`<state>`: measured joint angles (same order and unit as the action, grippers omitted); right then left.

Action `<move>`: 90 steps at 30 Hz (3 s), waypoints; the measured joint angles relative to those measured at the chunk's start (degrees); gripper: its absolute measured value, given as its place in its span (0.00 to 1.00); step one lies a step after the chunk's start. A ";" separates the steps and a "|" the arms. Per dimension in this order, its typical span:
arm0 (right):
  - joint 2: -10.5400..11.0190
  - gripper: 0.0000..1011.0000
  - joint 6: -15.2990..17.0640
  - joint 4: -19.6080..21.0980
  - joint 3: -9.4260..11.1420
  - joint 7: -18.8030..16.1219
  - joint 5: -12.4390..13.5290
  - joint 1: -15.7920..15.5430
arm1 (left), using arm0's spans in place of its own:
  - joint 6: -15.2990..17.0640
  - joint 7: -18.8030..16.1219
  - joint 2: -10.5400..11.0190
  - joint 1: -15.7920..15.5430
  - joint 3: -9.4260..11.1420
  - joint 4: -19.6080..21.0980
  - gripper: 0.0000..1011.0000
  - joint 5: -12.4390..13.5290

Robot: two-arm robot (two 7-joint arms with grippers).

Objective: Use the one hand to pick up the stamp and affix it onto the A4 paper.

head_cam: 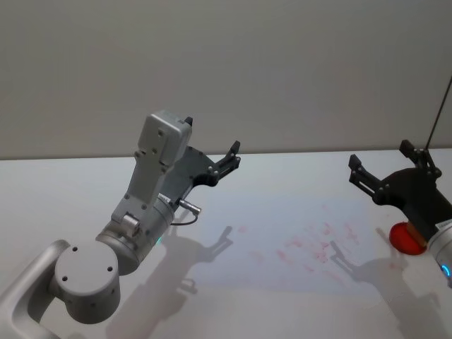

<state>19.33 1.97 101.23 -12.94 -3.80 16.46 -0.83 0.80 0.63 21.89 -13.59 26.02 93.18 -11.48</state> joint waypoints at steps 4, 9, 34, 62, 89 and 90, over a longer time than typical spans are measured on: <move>0.00 0.99 -0.01 0.01 0.00 0.00 0.00 0.00 | 0.00 0.00 0.00 0.00 0.00 0.00 0.99 0.00; 0.00 0.99 -0.02 0.01 0.00 -0.02 0.00 0.00 | 0.00 0.00 0.00 0.00 0.00 0.00 0.99 0.00; 0.00 0.99 -0.02 0.00 0.00 -0.02 0.00 0.00 | 0.00 0.00 0.00 0.00 0.00 0.00 0.99 0.00; 2.28 0.99 1.63 -1.23 2.11 -1.02 2.05 -1.24 | 0.00 0.00 0.00 0.00 0.00 0.00 0.99 0.00; 6.06 0.99 6.07 -9.34 5.32 -5.66 4.13 -0.93 | 0.00 0.00 0.00 0.00 0.00 0.00 0.99 0.00; 6.08 0.99 6.15 -9.63 5.35 -5.76 4.14 -0.82 | 0.00 0.00 0.00 0.00 0.00 0.00 0.99 0.00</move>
<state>25.42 8.12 91.60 -7.59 -9.56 20.60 -1.65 0.80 0.63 21.89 -13.59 26.02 93.18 -11.48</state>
